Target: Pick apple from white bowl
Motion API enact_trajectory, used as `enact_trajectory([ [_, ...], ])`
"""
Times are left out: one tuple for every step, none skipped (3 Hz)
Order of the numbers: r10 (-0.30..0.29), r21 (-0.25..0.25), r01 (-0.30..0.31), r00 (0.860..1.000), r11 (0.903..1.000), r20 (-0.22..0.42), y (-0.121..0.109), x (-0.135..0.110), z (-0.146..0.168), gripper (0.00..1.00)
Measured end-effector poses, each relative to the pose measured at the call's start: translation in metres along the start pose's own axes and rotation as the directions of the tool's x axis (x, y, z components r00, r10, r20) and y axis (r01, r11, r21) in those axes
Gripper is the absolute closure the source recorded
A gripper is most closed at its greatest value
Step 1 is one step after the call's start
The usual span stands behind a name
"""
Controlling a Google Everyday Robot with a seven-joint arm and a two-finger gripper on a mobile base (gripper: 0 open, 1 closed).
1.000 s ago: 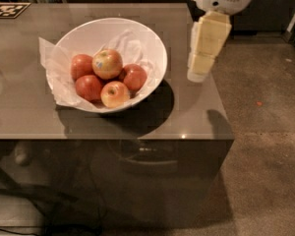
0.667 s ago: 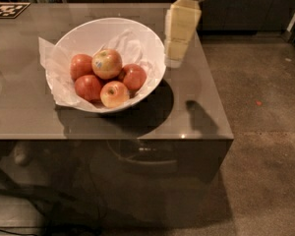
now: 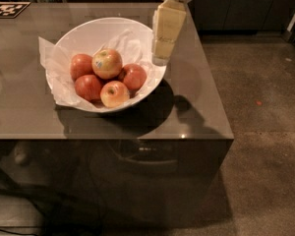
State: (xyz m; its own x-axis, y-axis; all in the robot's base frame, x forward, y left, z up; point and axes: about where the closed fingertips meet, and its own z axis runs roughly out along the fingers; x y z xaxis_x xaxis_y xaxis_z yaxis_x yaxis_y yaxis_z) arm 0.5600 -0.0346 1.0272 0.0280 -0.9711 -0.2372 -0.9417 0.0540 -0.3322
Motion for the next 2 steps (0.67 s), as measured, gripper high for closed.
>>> enact_trajectory([
  [0.013, -0.065, -0.01, 0.999, 0.9978, 0.05, -0.014, -0.025, 0.037, 0.0],
  [0.032, -0.124, -0.022, 0.997, 0.992, 0.077, -0.023, -0.041, 0.068, 0.0],
])
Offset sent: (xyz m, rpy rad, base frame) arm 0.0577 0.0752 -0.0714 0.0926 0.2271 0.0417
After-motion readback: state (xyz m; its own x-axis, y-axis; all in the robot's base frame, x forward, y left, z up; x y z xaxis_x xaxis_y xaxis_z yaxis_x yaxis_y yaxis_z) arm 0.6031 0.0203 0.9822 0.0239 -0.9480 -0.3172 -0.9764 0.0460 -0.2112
